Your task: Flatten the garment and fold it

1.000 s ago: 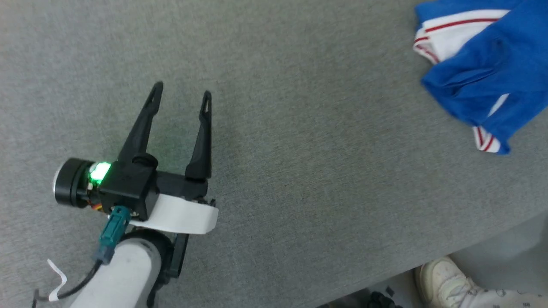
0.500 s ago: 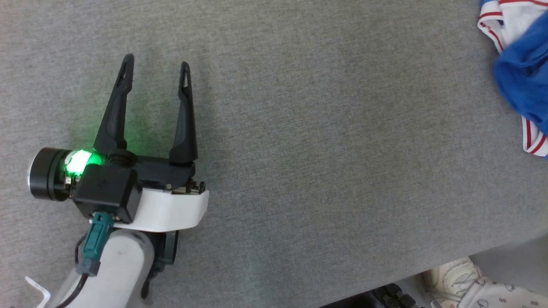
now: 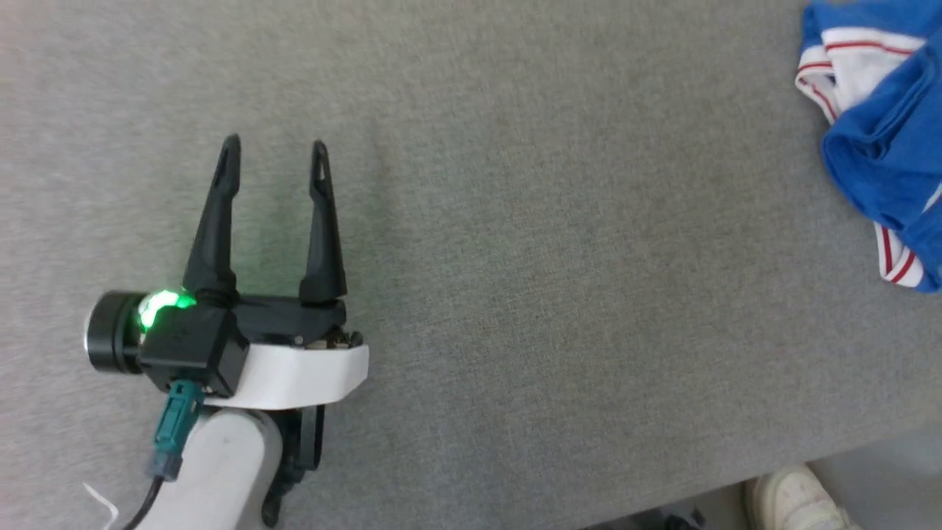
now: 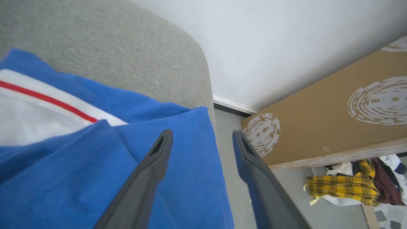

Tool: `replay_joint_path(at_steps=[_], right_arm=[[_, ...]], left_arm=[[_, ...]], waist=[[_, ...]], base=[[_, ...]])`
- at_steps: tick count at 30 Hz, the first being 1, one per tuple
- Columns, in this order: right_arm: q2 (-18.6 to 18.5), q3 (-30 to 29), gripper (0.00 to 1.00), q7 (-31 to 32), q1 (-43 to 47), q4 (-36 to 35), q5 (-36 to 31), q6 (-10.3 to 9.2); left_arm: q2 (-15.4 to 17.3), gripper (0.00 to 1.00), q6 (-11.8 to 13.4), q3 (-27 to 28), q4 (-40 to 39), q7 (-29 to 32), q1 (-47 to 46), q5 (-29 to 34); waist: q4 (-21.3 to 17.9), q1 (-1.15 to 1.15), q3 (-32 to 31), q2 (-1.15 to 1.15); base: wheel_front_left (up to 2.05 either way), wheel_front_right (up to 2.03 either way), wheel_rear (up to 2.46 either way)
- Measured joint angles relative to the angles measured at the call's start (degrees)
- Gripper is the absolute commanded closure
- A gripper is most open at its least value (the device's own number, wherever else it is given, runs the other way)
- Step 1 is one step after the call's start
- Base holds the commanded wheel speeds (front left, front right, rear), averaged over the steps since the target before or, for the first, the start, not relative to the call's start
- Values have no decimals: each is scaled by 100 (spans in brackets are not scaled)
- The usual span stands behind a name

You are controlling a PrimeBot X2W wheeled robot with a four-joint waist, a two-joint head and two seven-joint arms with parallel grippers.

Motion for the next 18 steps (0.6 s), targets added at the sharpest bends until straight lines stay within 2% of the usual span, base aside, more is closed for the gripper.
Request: replay_joint_path(at_steps=[6, 13, 18], right_arm=[[335, -311, 0, -333, 906, -706, 141, 0], [872, -1074, 0, -463, 2153, -1938, 98, 0], [1502, -1859, 0, -459, 2930, -2930, -148, 1]], left_arm=[[-101, 0, -37, 47, 297, -140, 257, -124], [-211, 0, -57, 105, 605, -189, 588, -155], [-297, 0, -108, 335, 647, -190, 767, -205]], waist=[[169, -1, -502, 0], [441, -1, -1140, 0], [674, -1, -1598, 0]], base=[[0, 0, 0], [0, 0, 0], [0, 0, 0]])
